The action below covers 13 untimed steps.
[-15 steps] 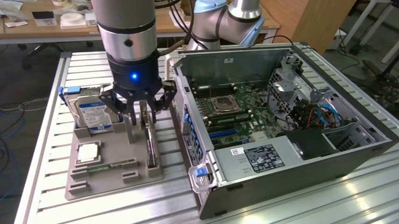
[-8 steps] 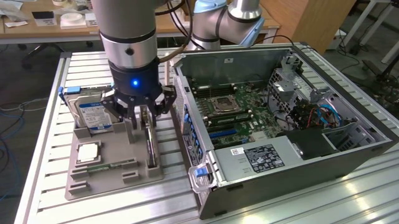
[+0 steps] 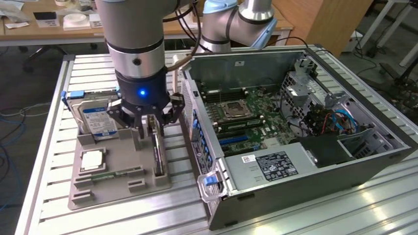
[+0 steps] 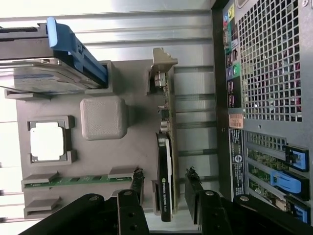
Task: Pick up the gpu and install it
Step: 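Pick up the gpu and move the gpu toward the slot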
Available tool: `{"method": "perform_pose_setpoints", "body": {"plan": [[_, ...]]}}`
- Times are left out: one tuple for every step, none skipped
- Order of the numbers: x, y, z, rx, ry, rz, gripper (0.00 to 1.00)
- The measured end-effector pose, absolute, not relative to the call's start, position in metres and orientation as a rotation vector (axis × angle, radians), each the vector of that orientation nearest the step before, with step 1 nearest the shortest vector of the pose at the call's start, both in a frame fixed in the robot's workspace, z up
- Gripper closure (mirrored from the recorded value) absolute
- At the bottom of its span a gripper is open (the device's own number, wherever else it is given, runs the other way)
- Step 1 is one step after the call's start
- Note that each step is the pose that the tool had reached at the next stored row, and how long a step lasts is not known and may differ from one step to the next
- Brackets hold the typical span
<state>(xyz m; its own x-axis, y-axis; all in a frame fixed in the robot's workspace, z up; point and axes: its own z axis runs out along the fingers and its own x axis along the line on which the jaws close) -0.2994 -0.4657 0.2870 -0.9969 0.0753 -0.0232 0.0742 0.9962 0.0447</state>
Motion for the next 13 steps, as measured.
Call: {"method": "perform_pose_setpoints", "body": {"plan": [[-0.299, -0.466, 0.286, 0.116, 3.114, 0.068, 0.53], [-0.298, -0.466, 0.286, 0.116, 3.114, 0.068, 0.53], [-0.298, -0.466, 0.285, 0.117, 3.114, 0.068, 0.53], [-0.298, -0.466, 0.284, 0.117, 3.114, 0.068, 0.53], [-0.297, -0.466, 0.282, 0.117, 3.114, 0.068, 0.53], [-0.297, -0.466, 0.280, 0.117, 3.114, 0.068, 0.53], [-0.297, -0.466, 0.279, 0.117, 3.114, 0.068, 0.53], [-0.297, -0.466, 0.277, 0.117, 3.114, 0.068, 0.53], [-0.297, -0.466, 0.275, 0.117, 3.114, 0.068, 0.53], [-0.296, -0.466, 0.274, 0.117, 3.114, 0.068, 0.53], [-0.296, -0.466, 0.273, 0.117, 3.114, 0.068, 0.53], [-0.296, -0.466, 0.271, 0.117, 3.114, 0.068, 0.53], [-0.296, -0.466, 0.270, 0.117, 3.114, 0.068, 0.53]]}}
